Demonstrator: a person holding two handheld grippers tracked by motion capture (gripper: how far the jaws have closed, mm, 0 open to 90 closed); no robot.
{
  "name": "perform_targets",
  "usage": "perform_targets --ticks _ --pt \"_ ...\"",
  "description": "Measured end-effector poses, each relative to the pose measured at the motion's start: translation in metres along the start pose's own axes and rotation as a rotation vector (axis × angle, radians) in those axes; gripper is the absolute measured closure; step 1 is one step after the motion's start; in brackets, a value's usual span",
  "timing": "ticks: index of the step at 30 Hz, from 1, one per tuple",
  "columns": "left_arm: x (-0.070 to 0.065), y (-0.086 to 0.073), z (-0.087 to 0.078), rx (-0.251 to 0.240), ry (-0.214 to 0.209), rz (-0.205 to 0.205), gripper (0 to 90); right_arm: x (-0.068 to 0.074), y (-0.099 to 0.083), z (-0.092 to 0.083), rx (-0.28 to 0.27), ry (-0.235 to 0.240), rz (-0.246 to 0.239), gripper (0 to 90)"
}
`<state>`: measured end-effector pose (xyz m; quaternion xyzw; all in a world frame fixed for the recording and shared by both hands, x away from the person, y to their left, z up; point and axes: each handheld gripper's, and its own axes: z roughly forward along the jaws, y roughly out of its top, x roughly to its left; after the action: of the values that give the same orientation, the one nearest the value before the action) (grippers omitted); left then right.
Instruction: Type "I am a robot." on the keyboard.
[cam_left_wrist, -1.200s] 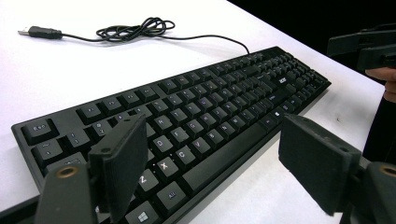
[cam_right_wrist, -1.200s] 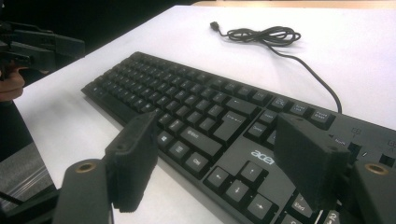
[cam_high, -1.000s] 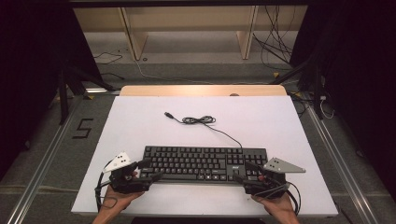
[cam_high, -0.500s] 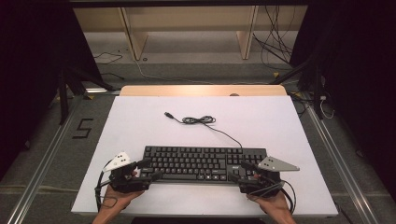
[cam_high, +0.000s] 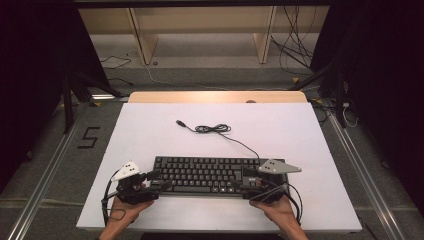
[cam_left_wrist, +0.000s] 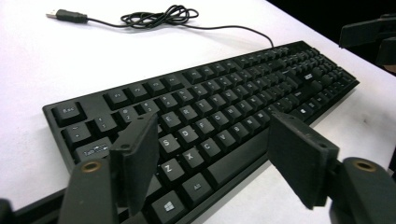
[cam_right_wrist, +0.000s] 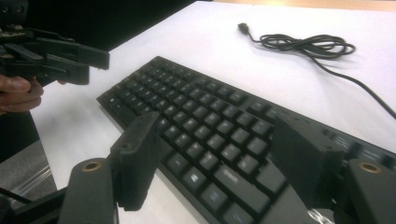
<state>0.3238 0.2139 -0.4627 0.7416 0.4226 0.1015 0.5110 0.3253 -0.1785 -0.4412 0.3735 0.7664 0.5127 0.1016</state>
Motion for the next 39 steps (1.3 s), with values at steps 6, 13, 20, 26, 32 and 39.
perform_targets --ticks 6,13,20,26,32,39 --pt "0.004 0.000 0.000 0.010 0.022 -0.020 40.7 0.004 0.007 0.018 0.019 0.017 -0.007 35.1" --pt "0.007 -0.001 0.001 0.026 0.047 -0.025 52.2 0.007 0.013 0.035 0.045 0.026 -0.007 42.3" --pt "0.011 -0.002 0.005 0.061 0.074 -0.035 67.3 0.007 0.017 0.051 0.082 0.012 0.006 58.8" --pt "0.014 -0.002 0.006 0.088 0.094 -0.026 79.5 0.008 0.018 0.065 0.117 0.000 0.002 73.4" --pt "0.015 -0.003 0.008 0.111 0.103 -0.020 86.9 0.010 0.021 0.078 0.142 -0.004 -0.003 86.7" --pt "0.018 -0.003 0.006 0.127 0.117 -0.023 88.9 0.012 0.021 0.093 0.169 -0.009 -0.008 90.0"
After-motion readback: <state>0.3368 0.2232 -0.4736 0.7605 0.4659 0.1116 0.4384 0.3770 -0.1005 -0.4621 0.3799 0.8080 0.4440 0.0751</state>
